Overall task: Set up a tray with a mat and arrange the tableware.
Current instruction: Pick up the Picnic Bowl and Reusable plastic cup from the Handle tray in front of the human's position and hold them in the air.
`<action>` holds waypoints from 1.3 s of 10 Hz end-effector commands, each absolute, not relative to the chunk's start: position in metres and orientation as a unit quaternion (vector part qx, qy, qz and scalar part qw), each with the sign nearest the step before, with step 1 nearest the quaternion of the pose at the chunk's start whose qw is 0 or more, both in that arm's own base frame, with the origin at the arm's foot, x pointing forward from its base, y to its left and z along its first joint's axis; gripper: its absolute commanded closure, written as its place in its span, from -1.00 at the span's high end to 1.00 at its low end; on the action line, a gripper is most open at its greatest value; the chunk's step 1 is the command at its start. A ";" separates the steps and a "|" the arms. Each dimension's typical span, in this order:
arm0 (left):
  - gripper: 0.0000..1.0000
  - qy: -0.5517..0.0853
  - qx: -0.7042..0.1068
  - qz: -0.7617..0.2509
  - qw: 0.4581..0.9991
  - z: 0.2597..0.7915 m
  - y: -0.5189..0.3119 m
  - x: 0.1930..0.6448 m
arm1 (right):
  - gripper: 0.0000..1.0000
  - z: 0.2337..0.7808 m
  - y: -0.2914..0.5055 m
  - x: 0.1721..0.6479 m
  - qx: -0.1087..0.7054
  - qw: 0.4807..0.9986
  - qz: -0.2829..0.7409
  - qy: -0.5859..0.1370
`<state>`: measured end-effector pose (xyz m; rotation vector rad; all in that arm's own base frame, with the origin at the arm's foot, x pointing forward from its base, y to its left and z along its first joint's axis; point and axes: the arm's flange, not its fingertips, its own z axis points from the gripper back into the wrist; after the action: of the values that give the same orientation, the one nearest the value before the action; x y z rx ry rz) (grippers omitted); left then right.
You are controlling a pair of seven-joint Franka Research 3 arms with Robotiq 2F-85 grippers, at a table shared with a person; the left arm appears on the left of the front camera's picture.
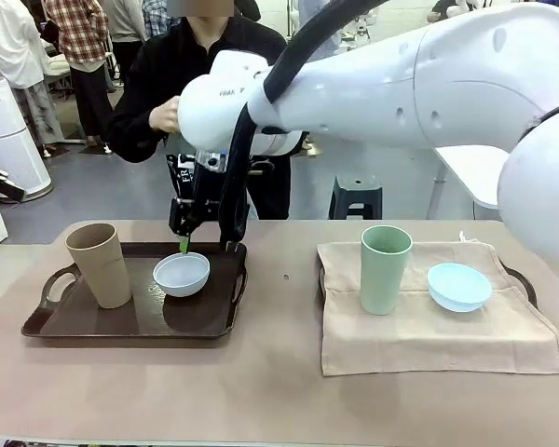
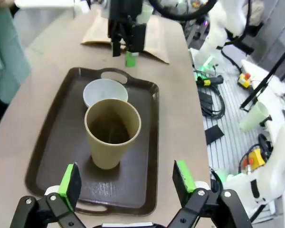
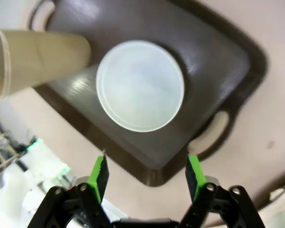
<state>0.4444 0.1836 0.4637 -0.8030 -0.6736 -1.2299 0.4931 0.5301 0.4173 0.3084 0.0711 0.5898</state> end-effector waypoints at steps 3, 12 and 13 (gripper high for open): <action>1.00 -0.301 -0.359 -0.550 0.691 0.464 0.184 0.444 | 0.68 0.426 0.526 0.499 0.163 0.948 0.271 0.028; 1.00 -0.322 -0.380 -0.550 0.670 0.399 0.163 0.454 | 0.68 0.385 0.536 0.513 0.117 0.973 0.200 -0.018; 1.00 -0.303 -0.324 -0.545 0.712 0.399 0.166 0.466 | 0.68 0.385 0.536 0.513 0.117 0.973 0.200 -0.018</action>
<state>0.4599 0.1631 0.3967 -0.7684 -0.6808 -1.2185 0.5150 0.5397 0.3804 0.2514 -0.0466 0.3654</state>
